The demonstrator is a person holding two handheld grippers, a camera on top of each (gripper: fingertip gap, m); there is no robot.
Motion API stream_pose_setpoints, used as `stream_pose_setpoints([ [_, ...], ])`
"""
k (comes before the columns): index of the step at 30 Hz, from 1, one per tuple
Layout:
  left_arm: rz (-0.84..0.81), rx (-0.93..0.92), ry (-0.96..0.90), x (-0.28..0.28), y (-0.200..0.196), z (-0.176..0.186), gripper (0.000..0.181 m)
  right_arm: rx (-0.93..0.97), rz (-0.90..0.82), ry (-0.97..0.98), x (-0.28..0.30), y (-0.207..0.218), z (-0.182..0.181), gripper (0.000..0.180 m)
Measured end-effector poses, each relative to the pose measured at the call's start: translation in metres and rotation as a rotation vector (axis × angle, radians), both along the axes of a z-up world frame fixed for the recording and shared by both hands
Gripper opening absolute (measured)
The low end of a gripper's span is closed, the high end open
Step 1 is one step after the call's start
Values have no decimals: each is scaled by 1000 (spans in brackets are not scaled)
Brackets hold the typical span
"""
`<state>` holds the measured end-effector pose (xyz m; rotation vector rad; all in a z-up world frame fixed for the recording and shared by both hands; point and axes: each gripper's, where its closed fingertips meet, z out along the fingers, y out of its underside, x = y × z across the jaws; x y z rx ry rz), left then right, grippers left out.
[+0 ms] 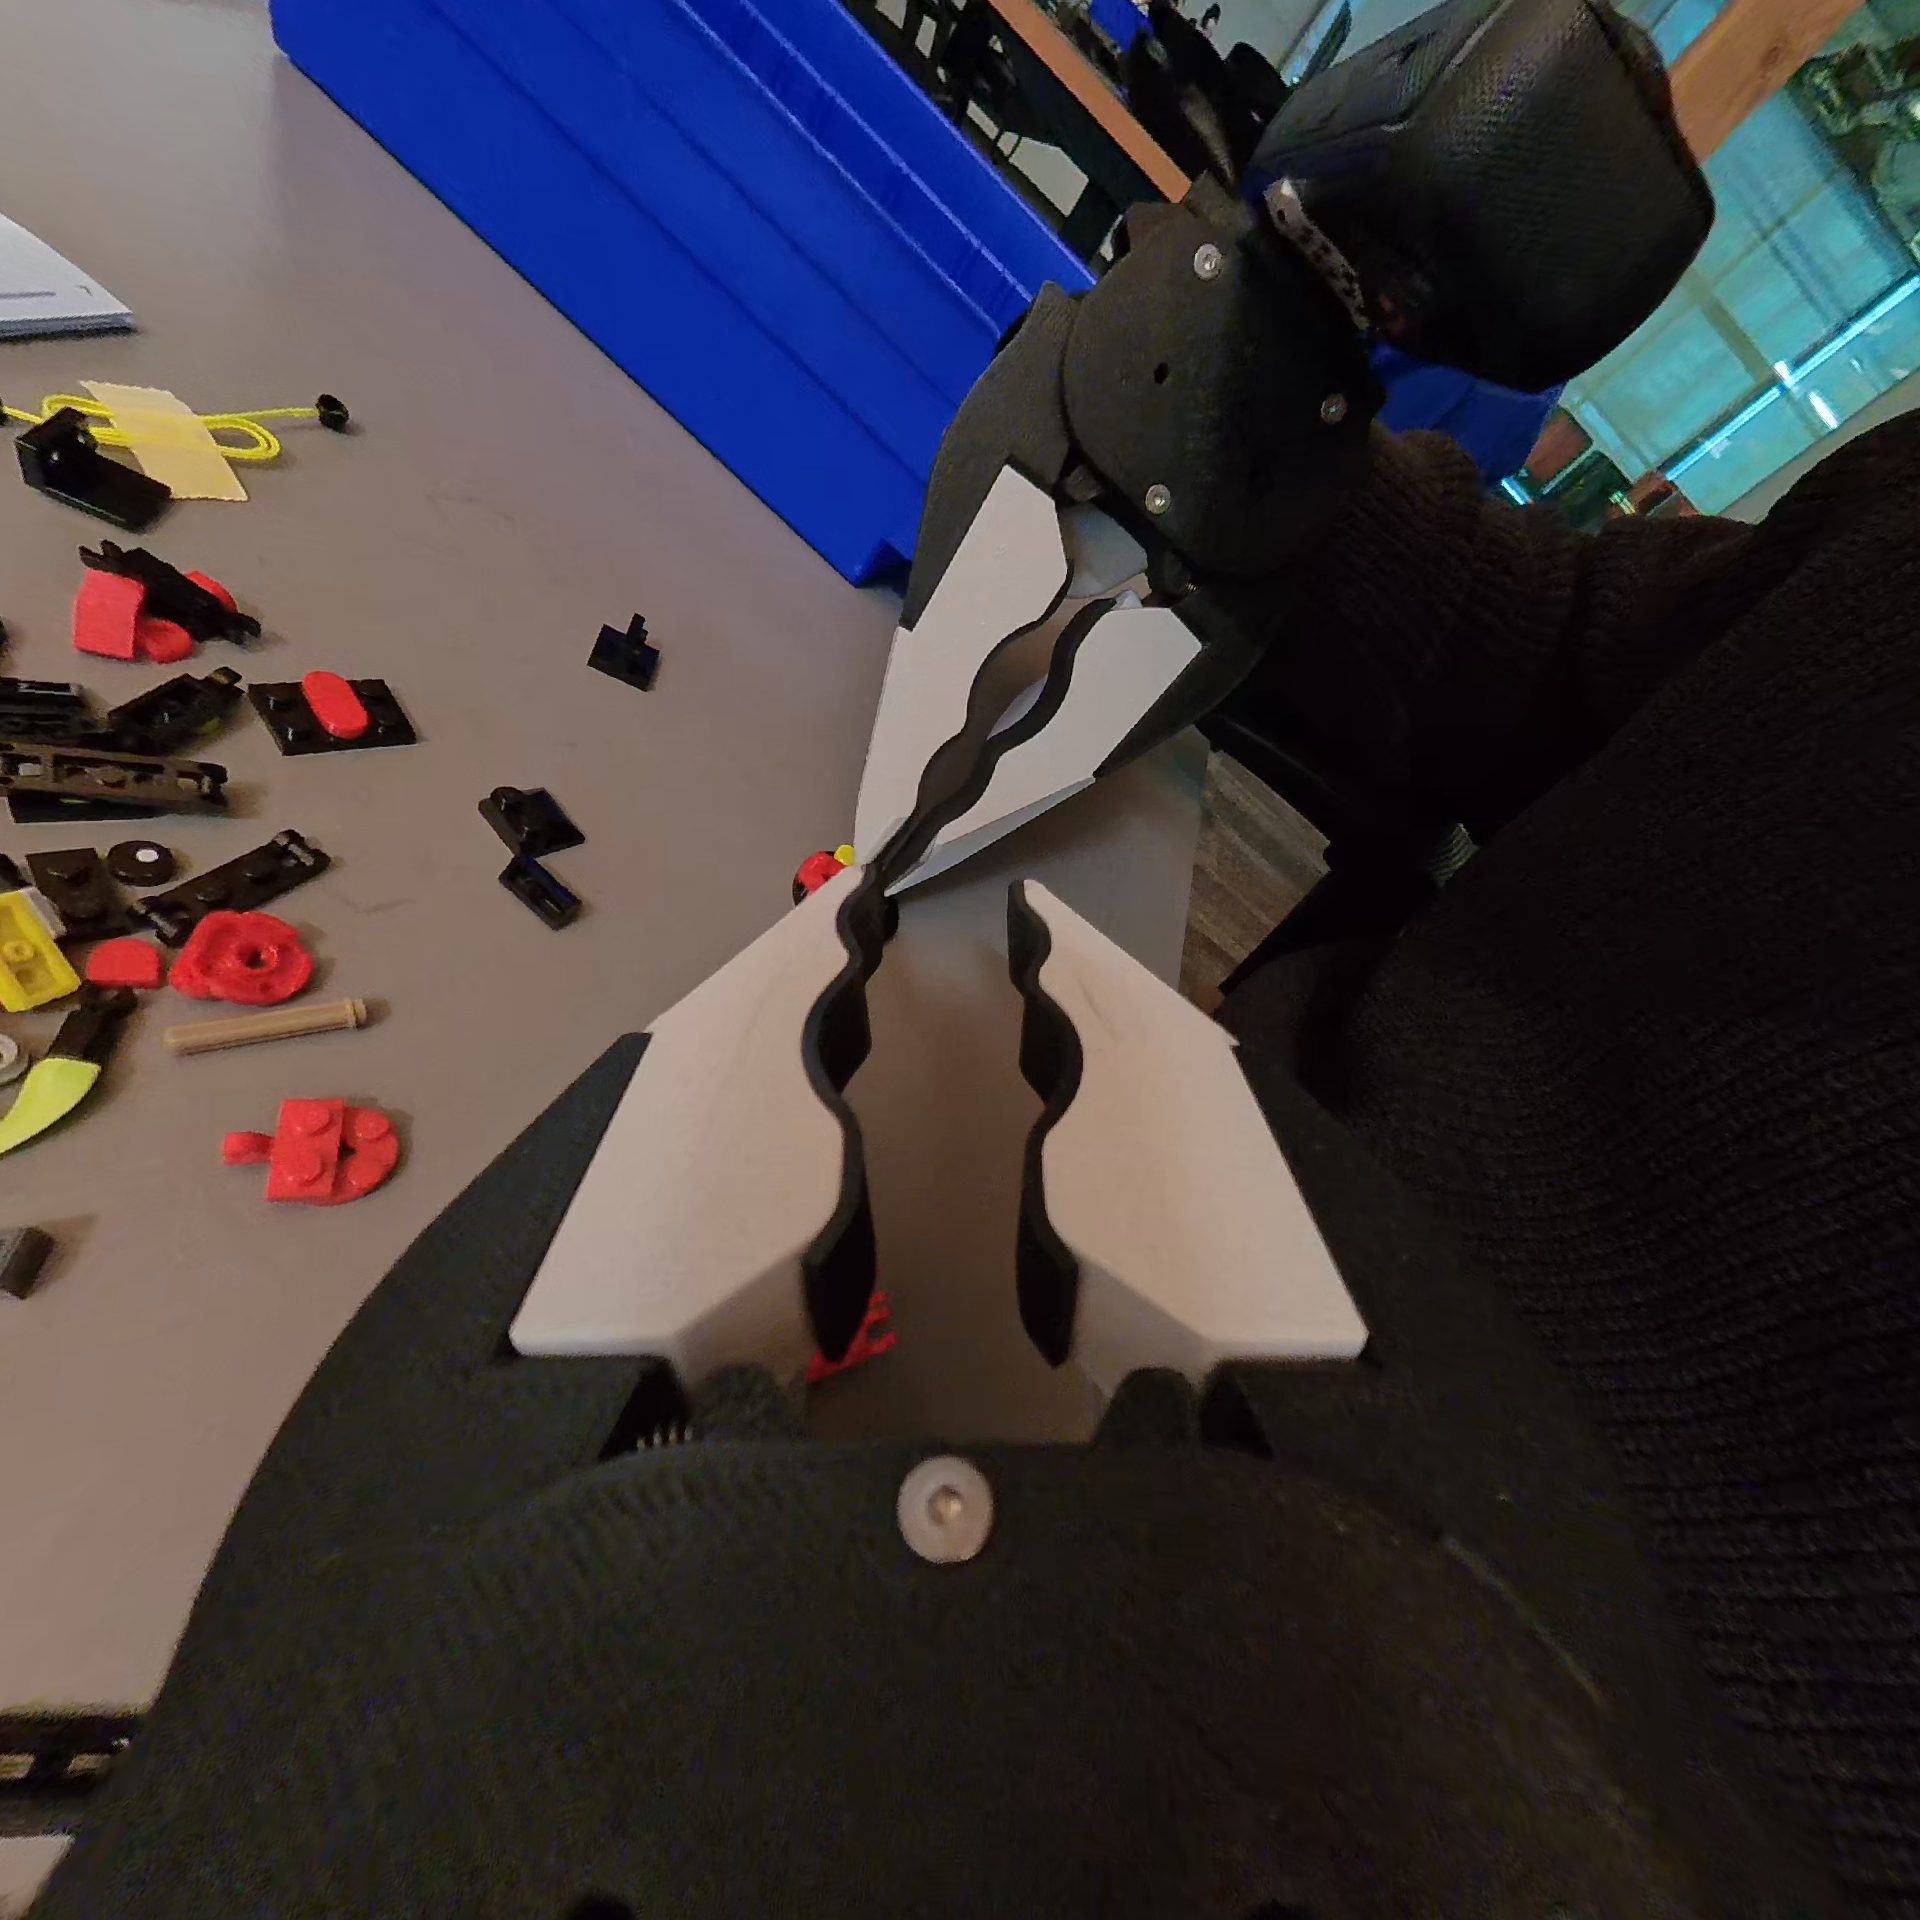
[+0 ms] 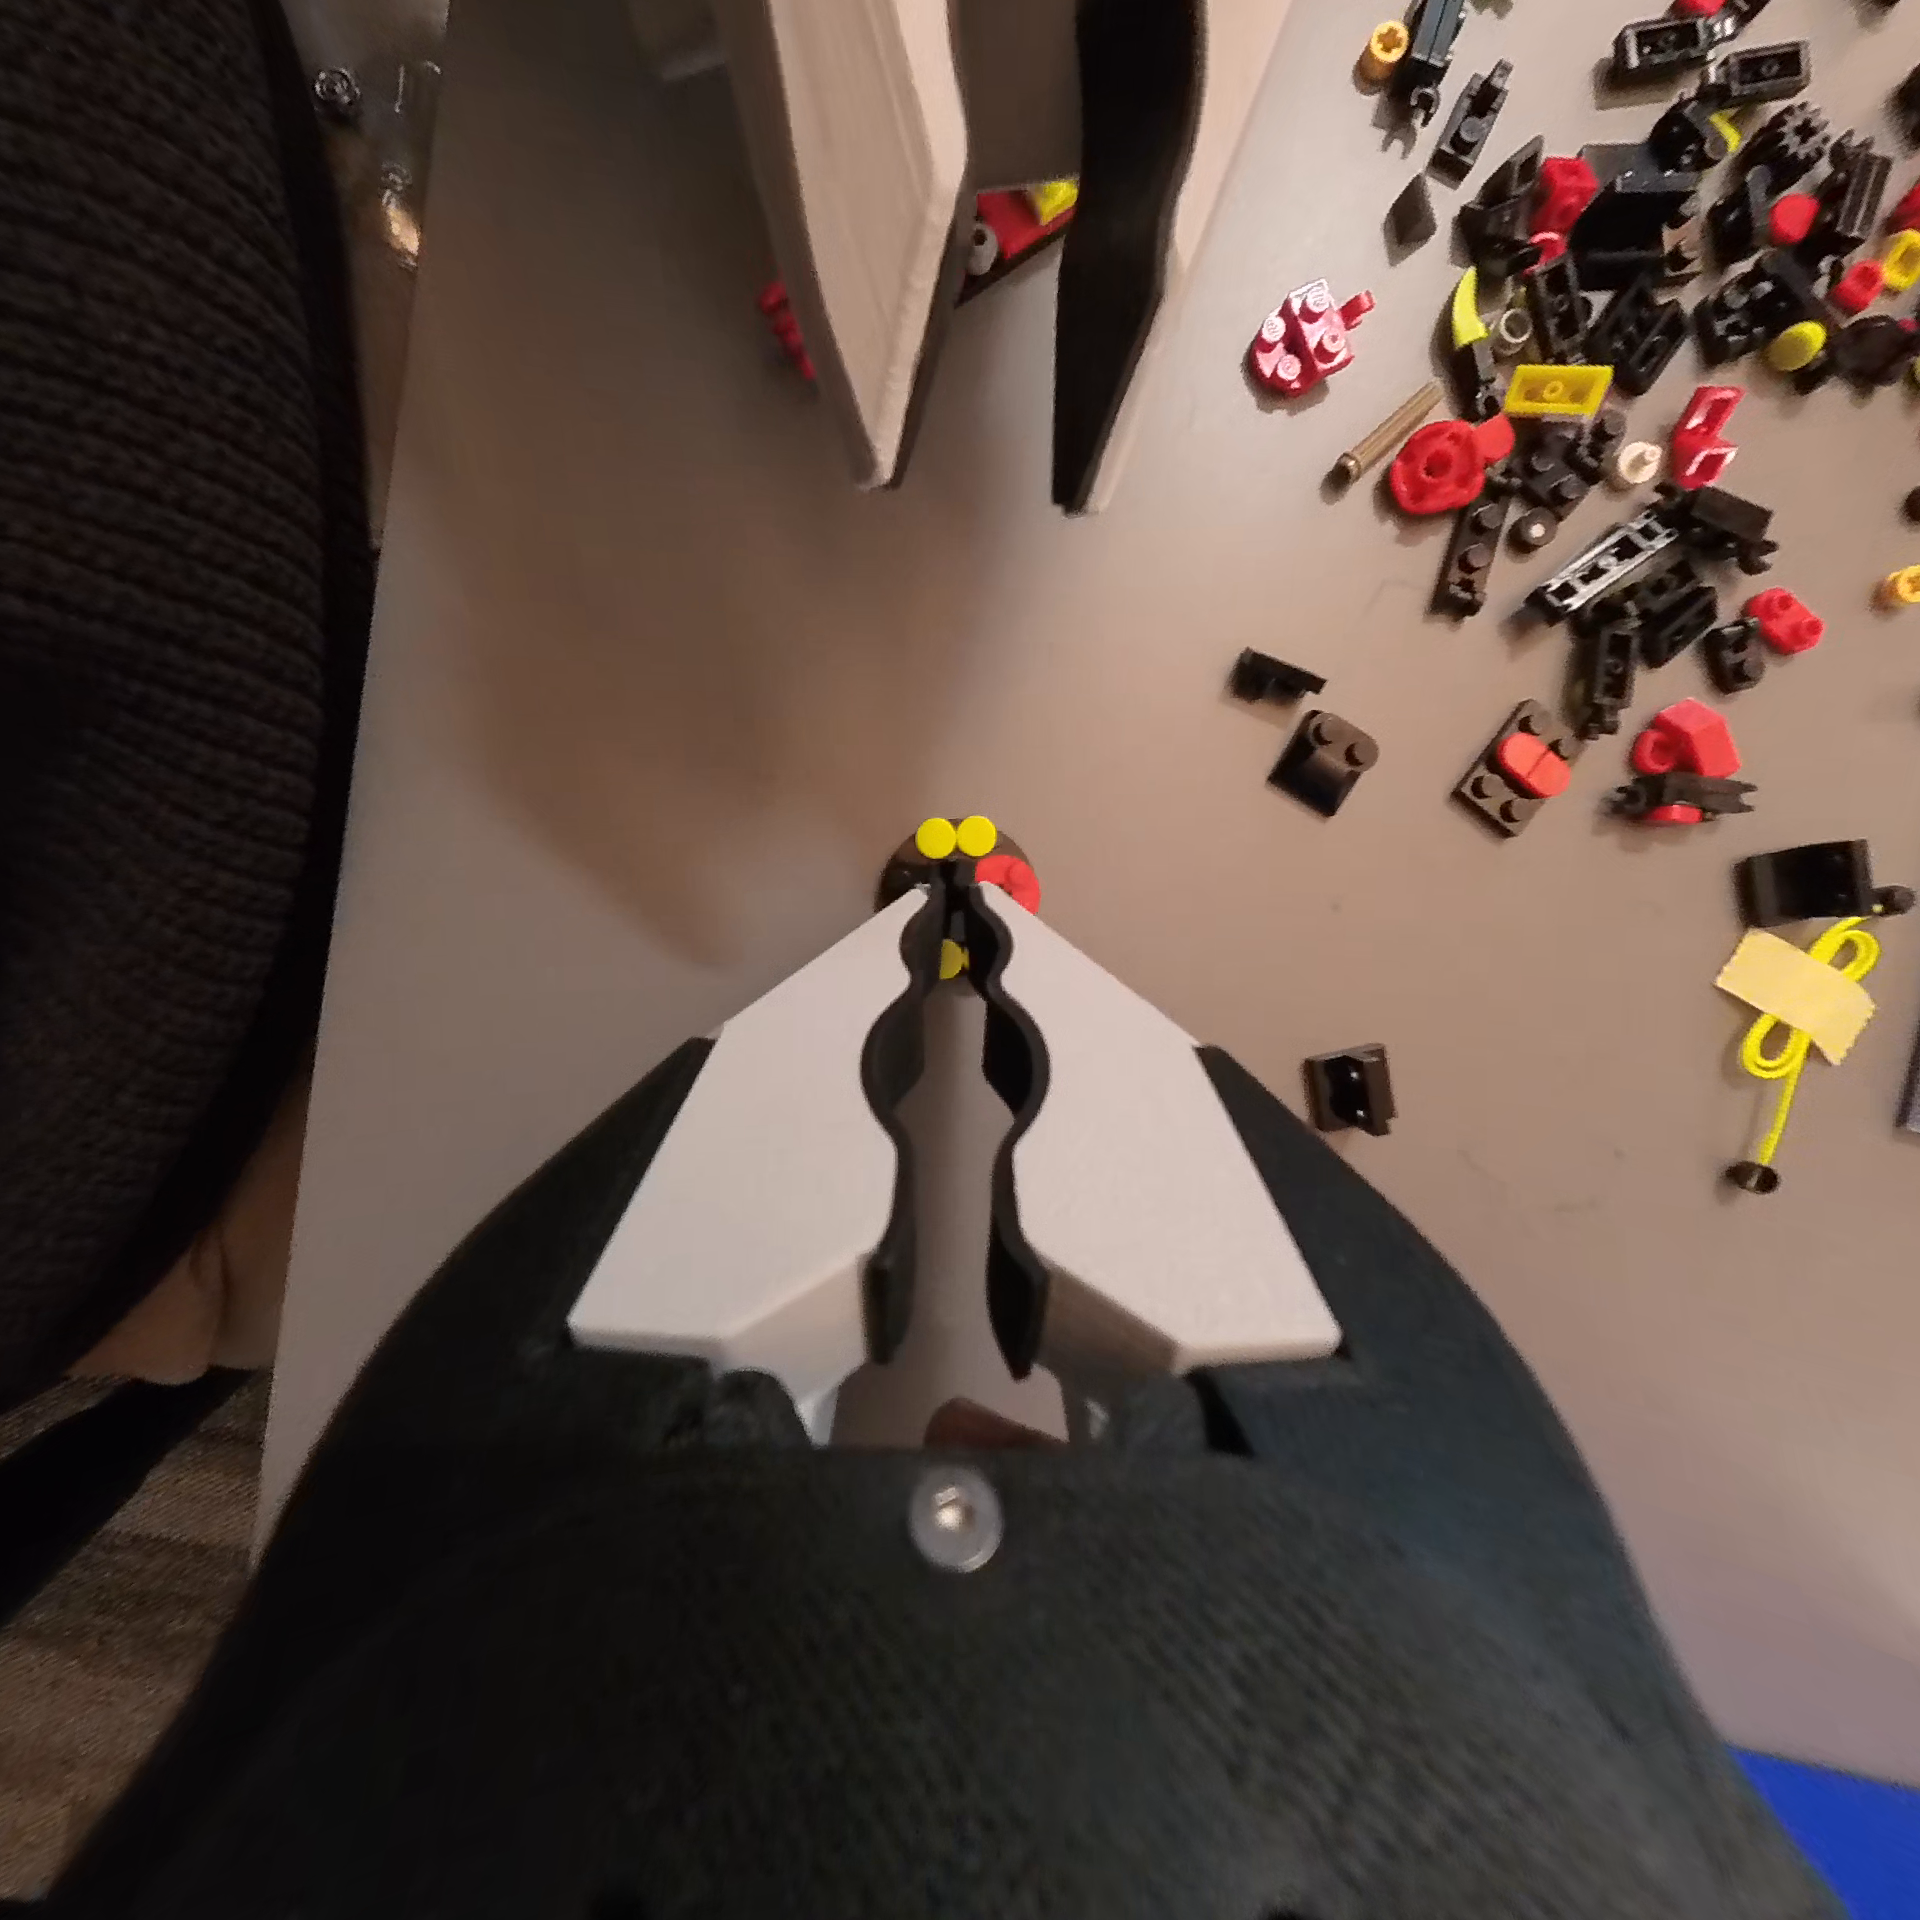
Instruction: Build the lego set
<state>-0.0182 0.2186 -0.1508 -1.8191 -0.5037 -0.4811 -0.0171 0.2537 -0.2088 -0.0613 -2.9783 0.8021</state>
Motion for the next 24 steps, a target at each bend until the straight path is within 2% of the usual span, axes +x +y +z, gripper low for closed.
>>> stream_pose_setpoints([
  [24, 4, 1, -14, -2, -1, -1, 21, -8, 23, -6, 3, 0, -2, 6],
])
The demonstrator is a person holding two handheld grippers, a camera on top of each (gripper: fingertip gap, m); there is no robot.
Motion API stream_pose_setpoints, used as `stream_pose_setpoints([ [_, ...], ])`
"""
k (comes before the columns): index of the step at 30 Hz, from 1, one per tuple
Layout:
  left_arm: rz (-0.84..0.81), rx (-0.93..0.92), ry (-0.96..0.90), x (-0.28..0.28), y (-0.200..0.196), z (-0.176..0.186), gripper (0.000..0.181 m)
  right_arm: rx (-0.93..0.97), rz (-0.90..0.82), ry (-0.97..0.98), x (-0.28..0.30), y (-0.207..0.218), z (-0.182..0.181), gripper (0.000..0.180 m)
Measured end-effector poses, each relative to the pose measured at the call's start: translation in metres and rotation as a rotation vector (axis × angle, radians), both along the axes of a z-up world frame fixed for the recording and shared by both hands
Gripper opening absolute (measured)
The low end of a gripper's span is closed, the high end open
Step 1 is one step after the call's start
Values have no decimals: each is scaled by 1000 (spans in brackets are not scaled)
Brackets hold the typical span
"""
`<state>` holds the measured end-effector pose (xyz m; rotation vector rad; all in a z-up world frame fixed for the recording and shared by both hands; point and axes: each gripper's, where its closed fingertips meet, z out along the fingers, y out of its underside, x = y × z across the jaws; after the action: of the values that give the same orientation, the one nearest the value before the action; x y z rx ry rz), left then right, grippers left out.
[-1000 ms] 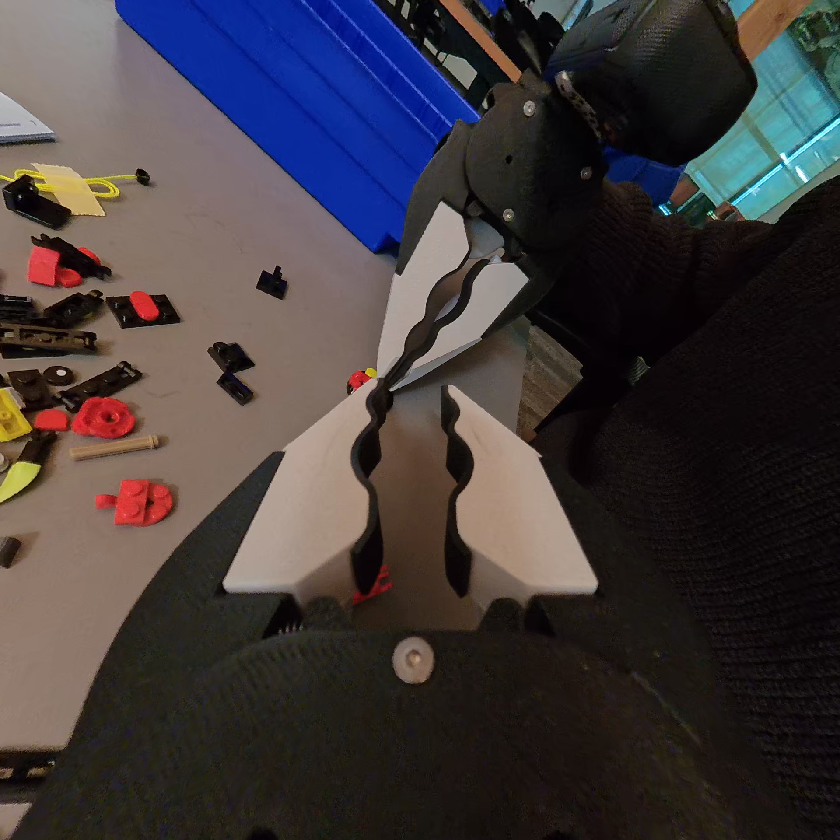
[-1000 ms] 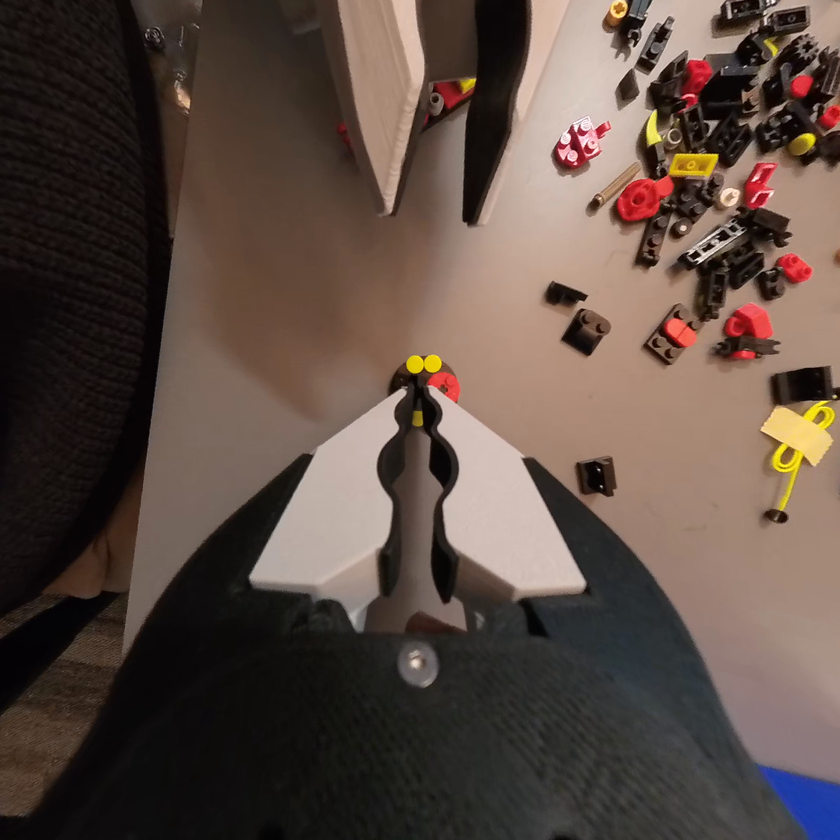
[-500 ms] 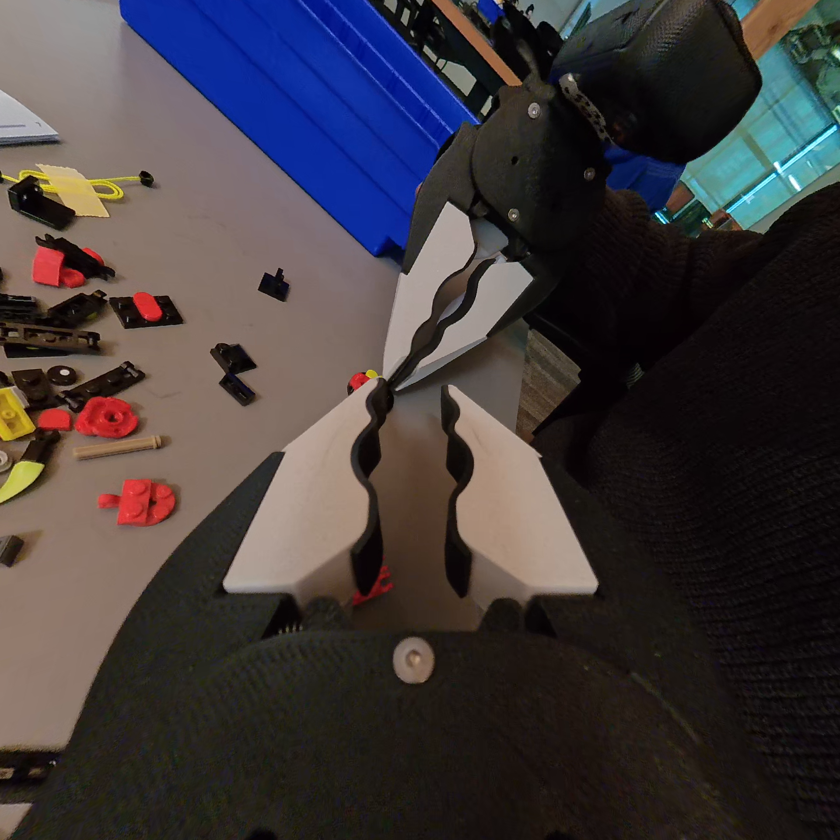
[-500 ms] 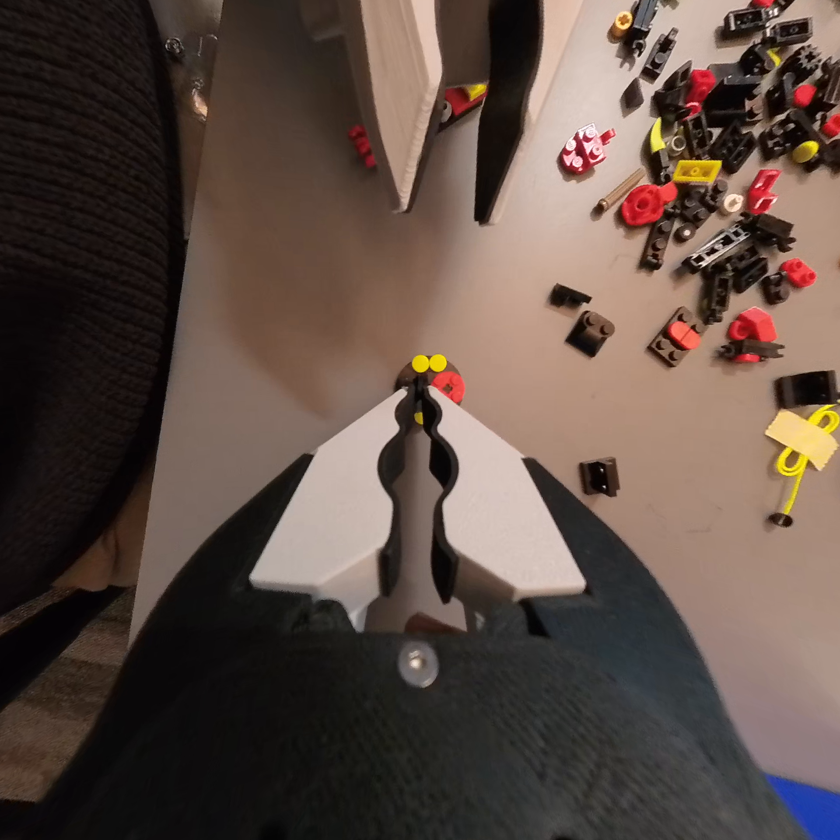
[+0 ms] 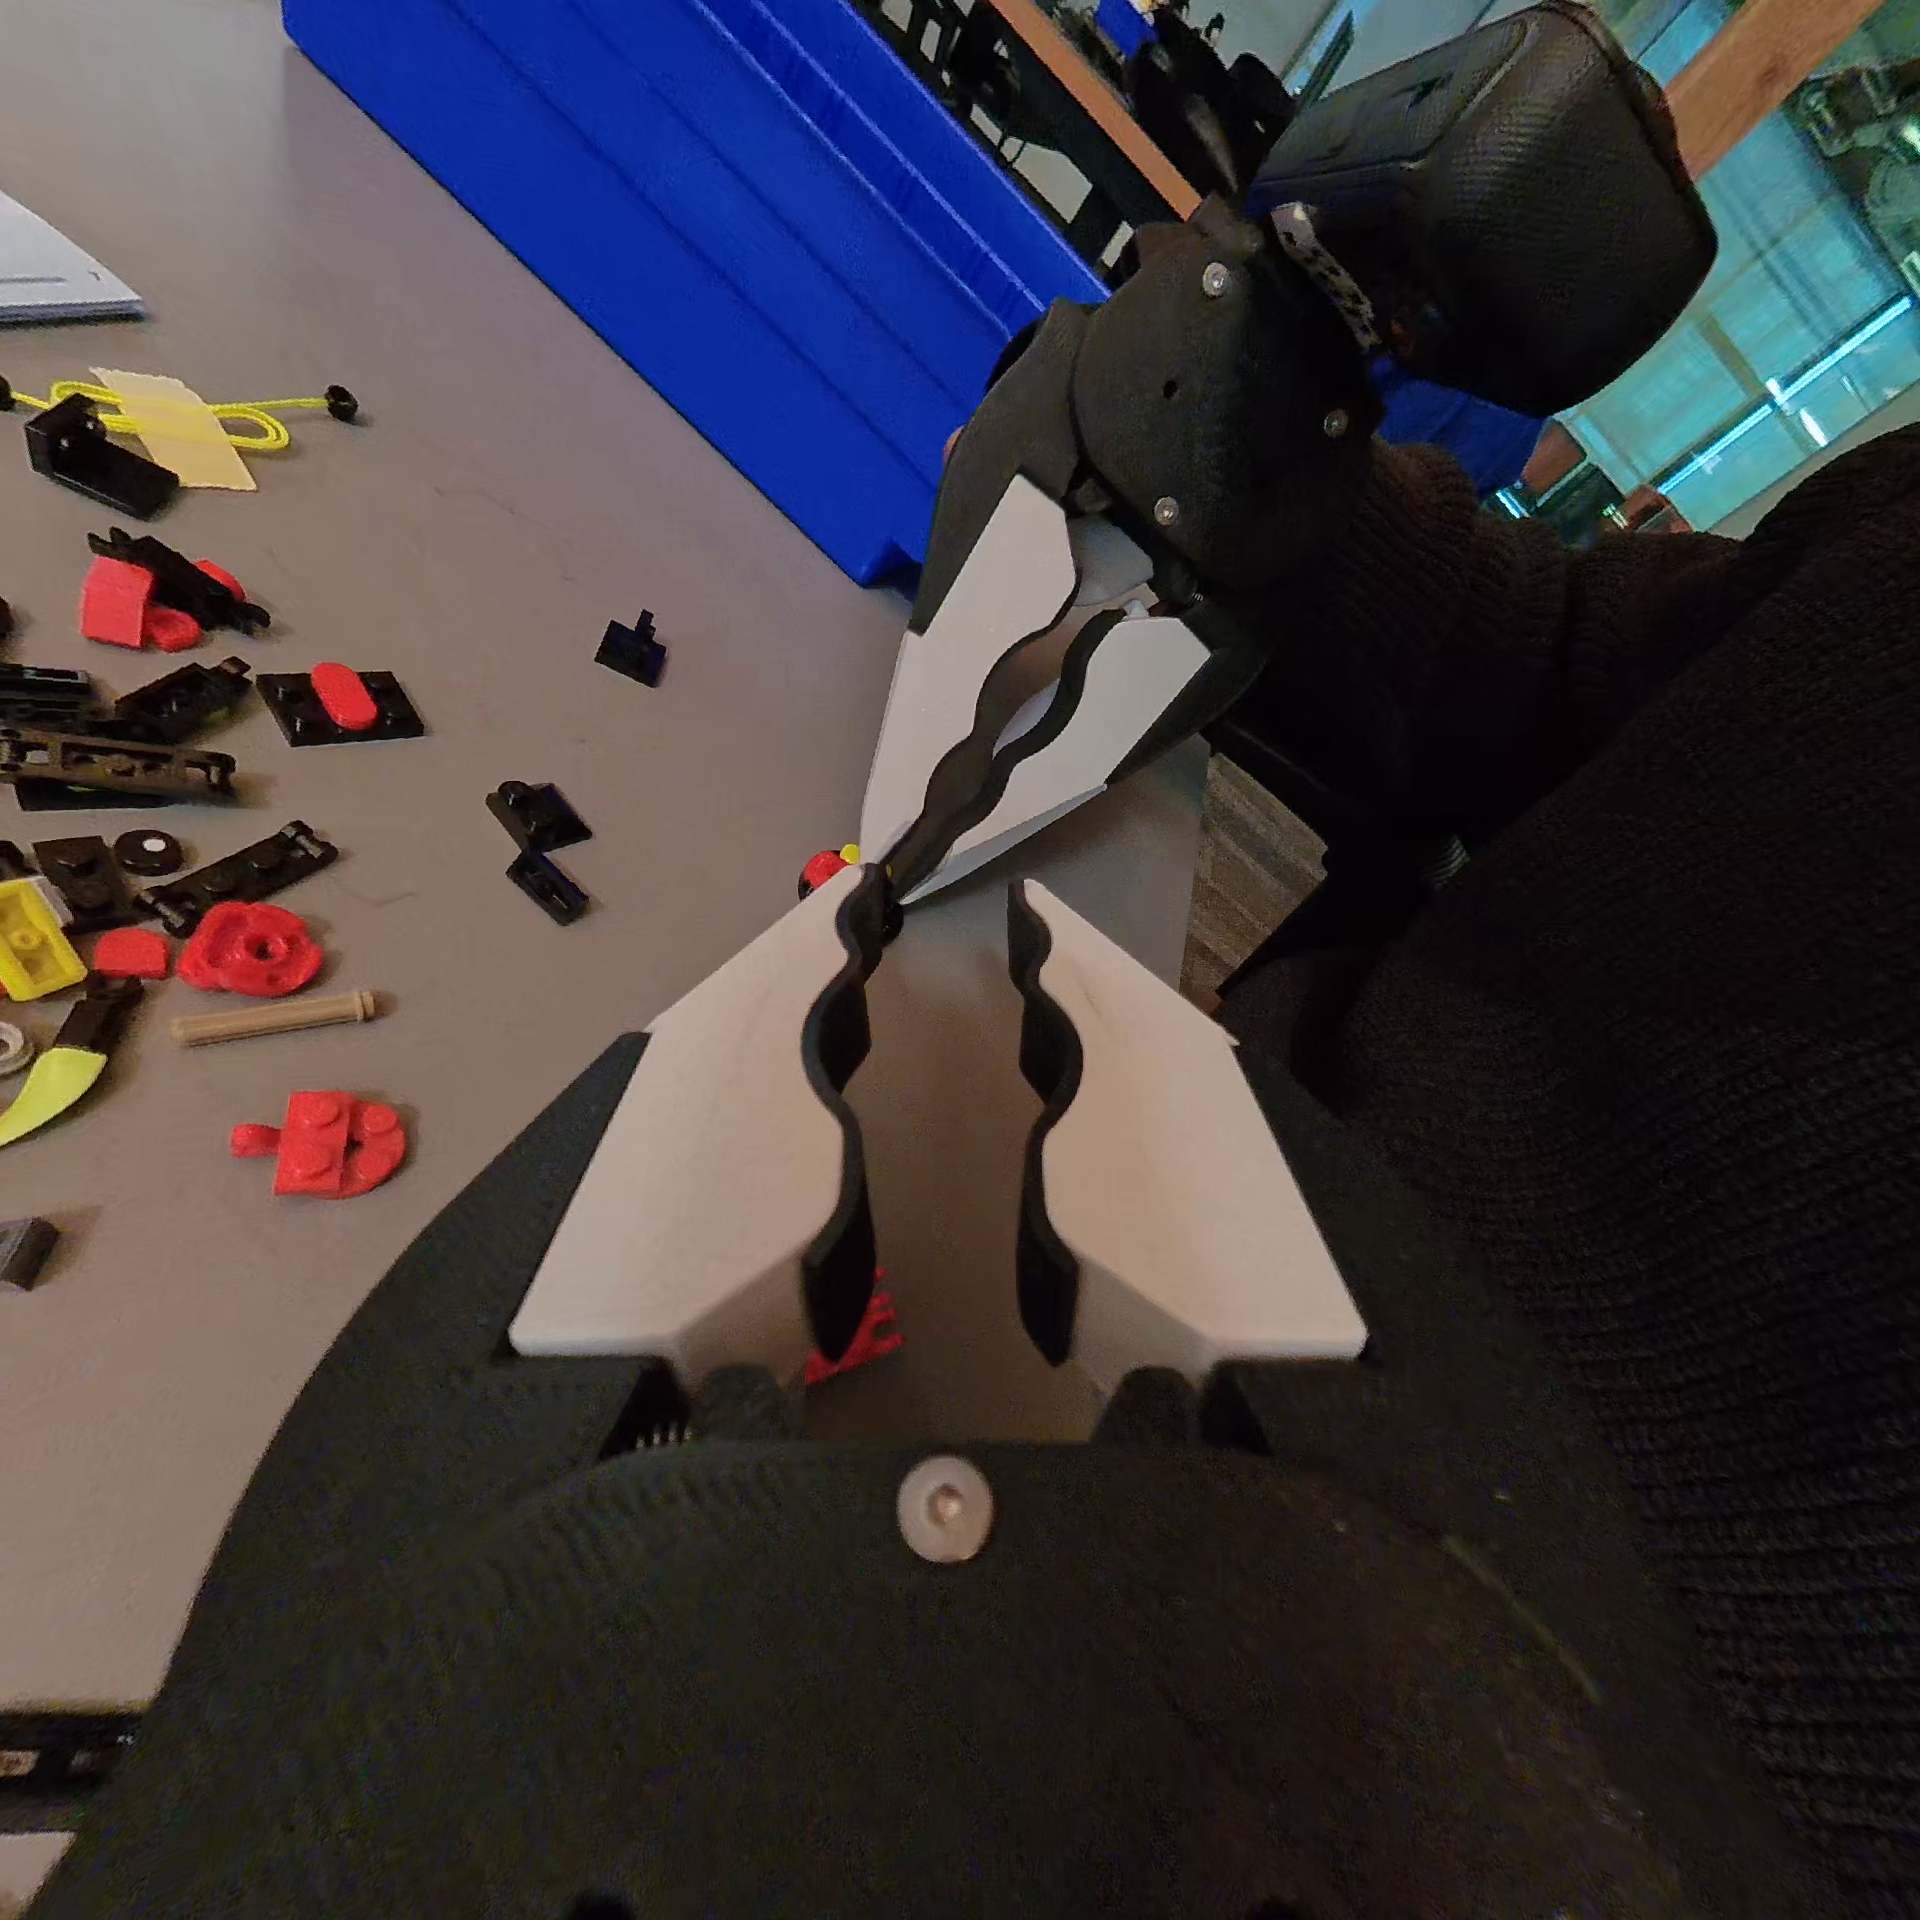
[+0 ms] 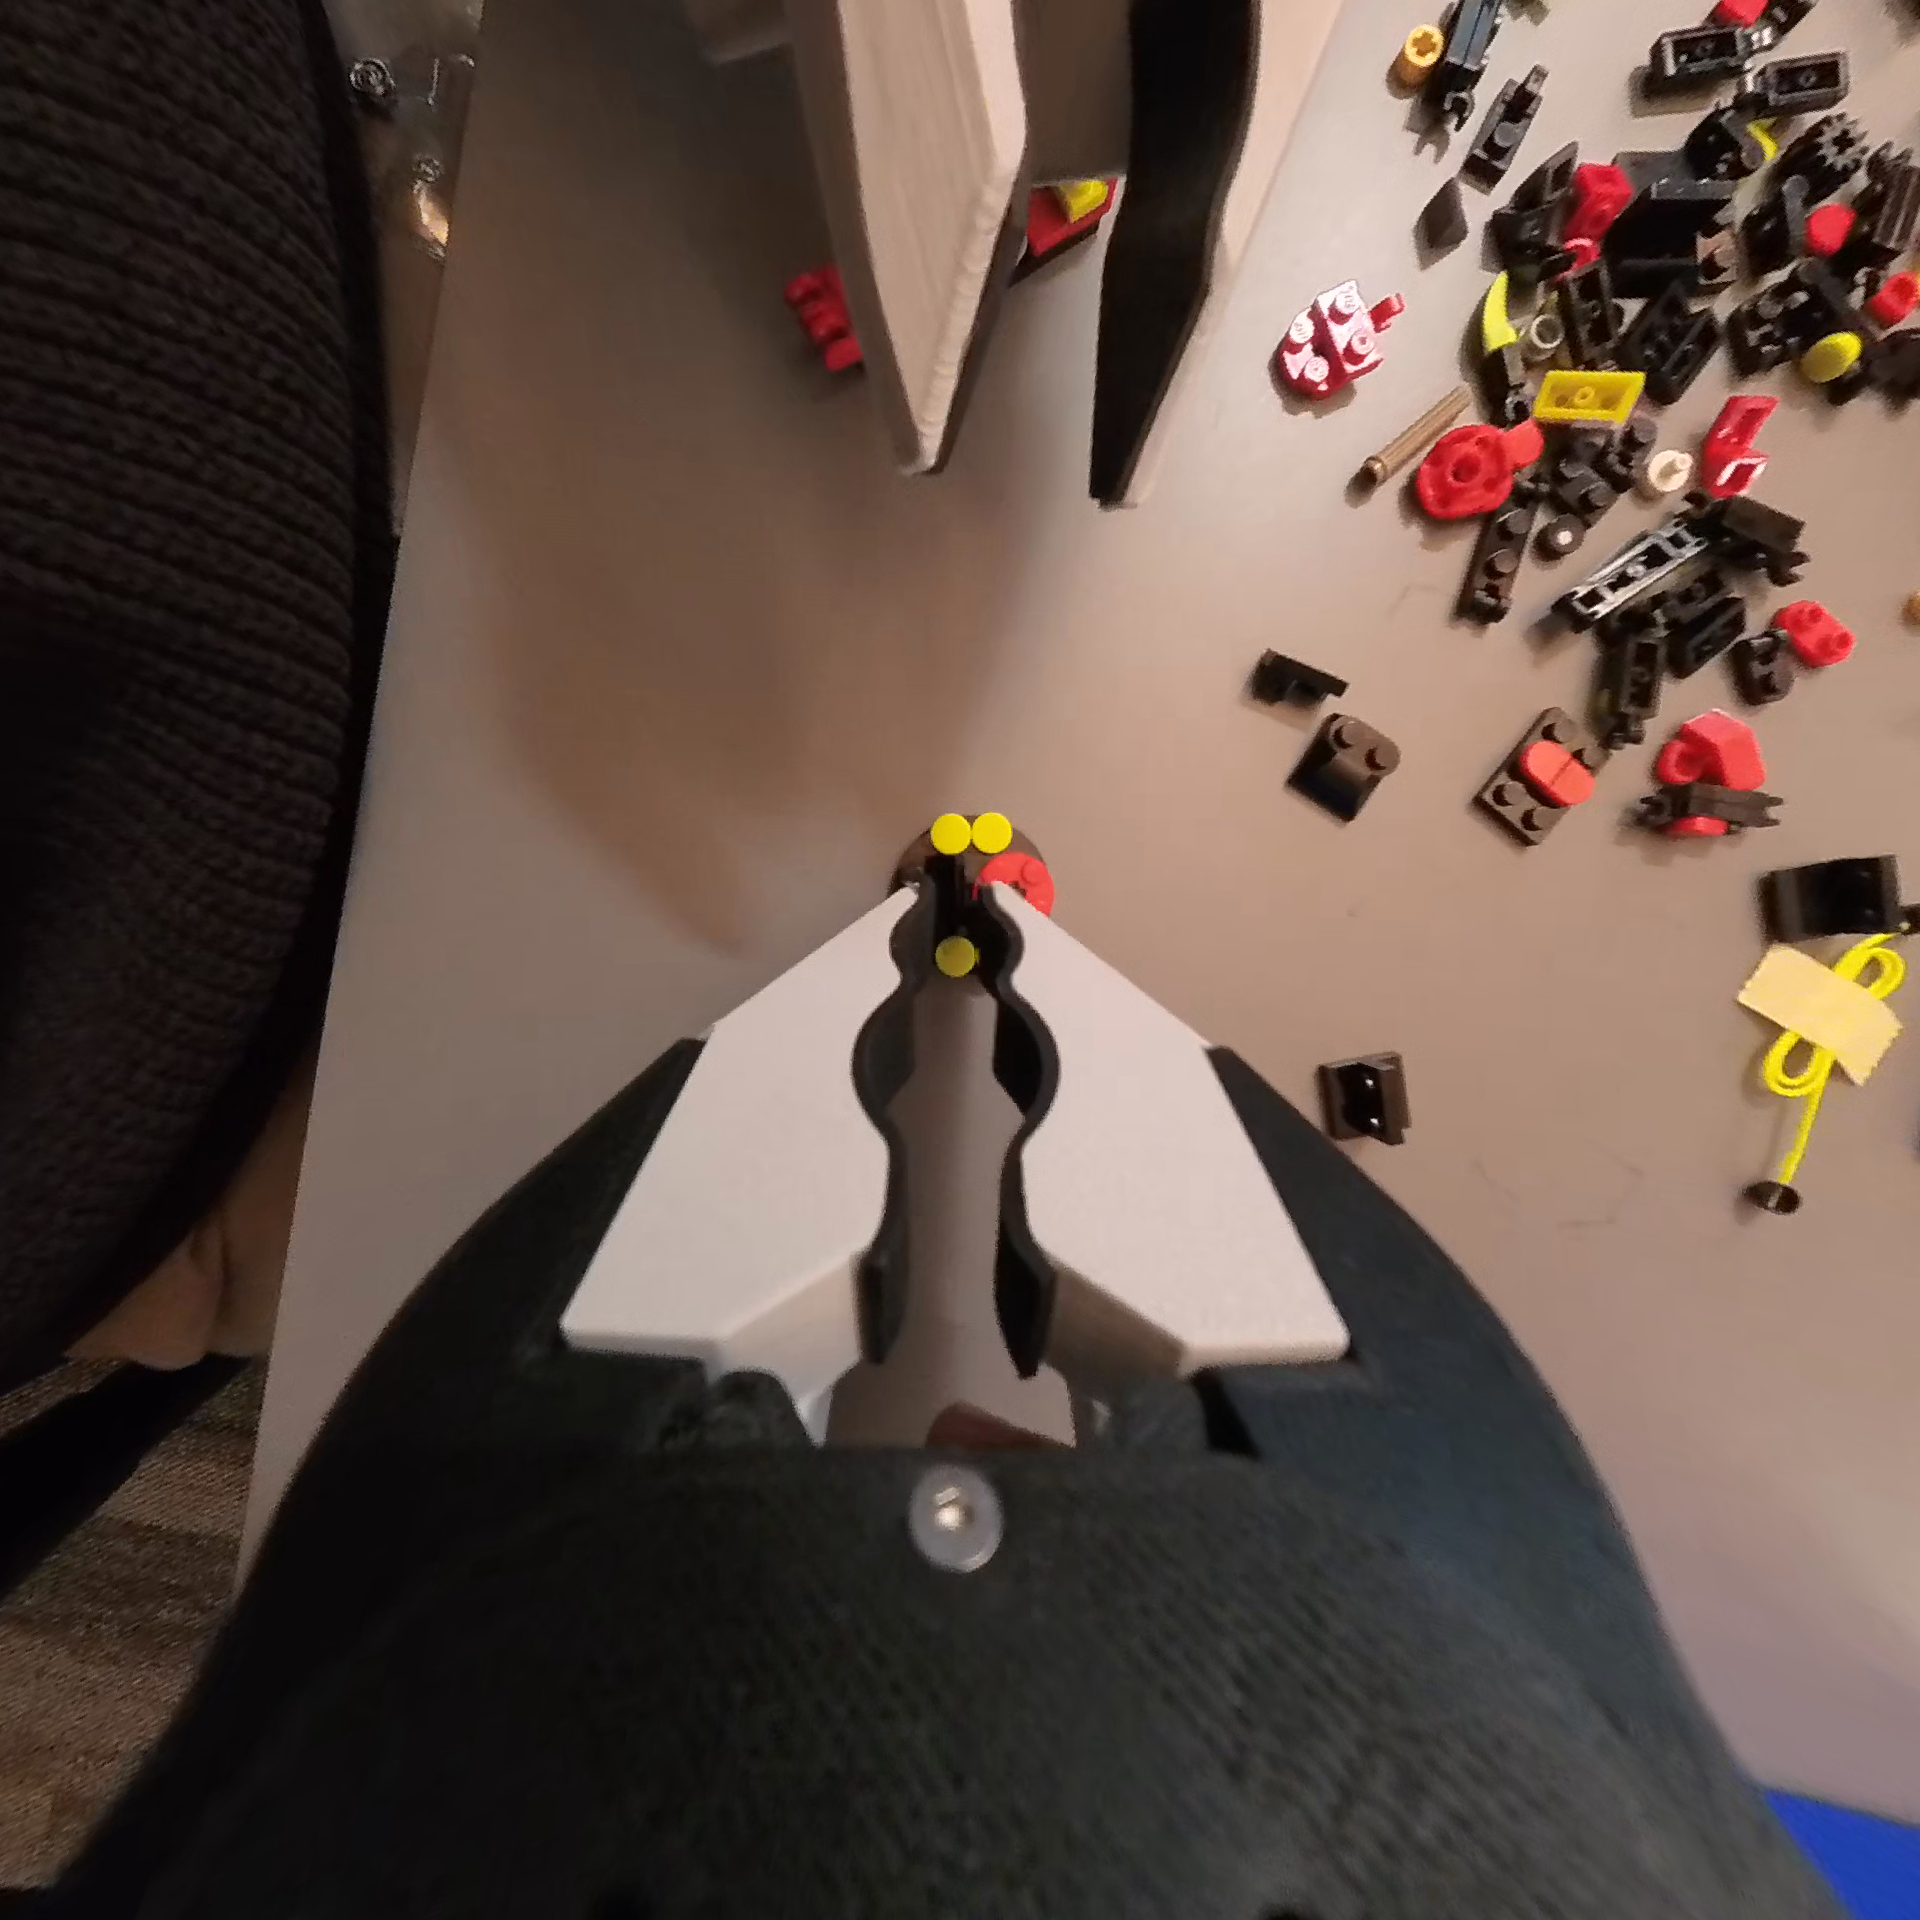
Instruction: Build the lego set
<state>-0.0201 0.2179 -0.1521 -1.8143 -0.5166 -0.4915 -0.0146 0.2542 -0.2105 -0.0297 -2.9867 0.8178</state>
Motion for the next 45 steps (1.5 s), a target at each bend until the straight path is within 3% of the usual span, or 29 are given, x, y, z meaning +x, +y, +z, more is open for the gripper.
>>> stream_pose_setpoints([
  [7, -4, -7, -7, 1, -1, -1, 21, -73, -88, 45, -6, -2, 16, 8],
  [13, -10, -39, -16, 4, 0, -8, 25, -448, -409, 90, -8, -17, 55, 17],
  [16, -13, -94, -53, 9, 6, -17, 32, -381, -548, 142, -7, -2, 36, 31],
  [18, -5, -161, -28, 10, 10, -28, 33, -334, -581, 128, -5, 6, 24, 30],
  [26, 42, -266, -10, 4, 27, -48, 33, -427, -624, -95, -12, 13, 12, 31],
  [45, 45, -336, 21, -1, 41, -60, 17, -383, -523, -144, -11, 8, -3, 24],
])
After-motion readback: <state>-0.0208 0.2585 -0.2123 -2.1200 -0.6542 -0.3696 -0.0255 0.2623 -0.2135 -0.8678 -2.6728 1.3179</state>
